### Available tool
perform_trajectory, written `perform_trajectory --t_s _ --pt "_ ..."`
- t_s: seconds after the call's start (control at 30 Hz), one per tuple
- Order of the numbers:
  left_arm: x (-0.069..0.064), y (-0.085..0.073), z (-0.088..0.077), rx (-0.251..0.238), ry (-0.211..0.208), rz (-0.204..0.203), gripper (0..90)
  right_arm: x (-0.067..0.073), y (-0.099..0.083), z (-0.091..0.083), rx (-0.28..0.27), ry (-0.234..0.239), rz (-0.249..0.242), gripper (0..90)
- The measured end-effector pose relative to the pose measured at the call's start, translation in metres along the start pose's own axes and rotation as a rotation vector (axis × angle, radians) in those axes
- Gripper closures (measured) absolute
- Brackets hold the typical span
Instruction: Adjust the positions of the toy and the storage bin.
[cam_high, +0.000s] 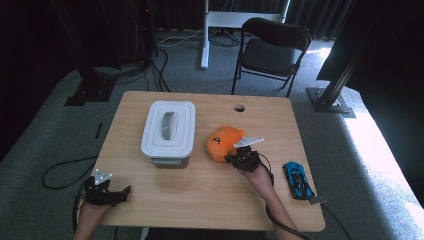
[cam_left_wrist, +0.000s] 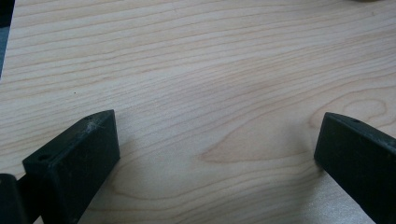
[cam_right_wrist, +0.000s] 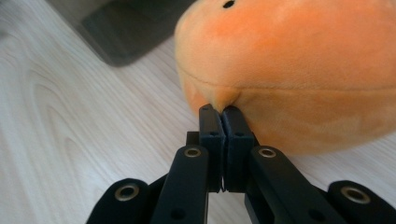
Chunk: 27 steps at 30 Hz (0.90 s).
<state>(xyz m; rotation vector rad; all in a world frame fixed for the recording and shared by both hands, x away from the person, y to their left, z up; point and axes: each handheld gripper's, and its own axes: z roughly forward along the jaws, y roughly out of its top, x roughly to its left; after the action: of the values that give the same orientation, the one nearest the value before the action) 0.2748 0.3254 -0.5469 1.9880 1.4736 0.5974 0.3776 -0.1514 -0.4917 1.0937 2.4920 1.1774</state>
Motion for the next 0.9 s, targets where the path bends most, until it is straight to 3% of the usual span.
perform_trajectory --t_s 0.4,0.6,0.63,0.9 --pt "0.0 0.0 0.0 0.0 0.0 0.0 0.5 0.014 0.007 0.016 -0.009 0.042 0.016 88.4" --pt "0.0 0.0 0.0 0.0 0.0 0.0 0.4 0.018 0.012 0.021 -0.009 0.073 0.033 82.4" --pt "0.0 0.0 0.0 0.0 0.0 0.001 0.5 0.019 0.012 0.02 -0.004 0.078 0.029 78.2" --pt "0.0 0.0 0.0 -0.001 -0.001 0.001 0.5 0.018 0.008 -0.005 -0.022 0.052 0.011 72.3"
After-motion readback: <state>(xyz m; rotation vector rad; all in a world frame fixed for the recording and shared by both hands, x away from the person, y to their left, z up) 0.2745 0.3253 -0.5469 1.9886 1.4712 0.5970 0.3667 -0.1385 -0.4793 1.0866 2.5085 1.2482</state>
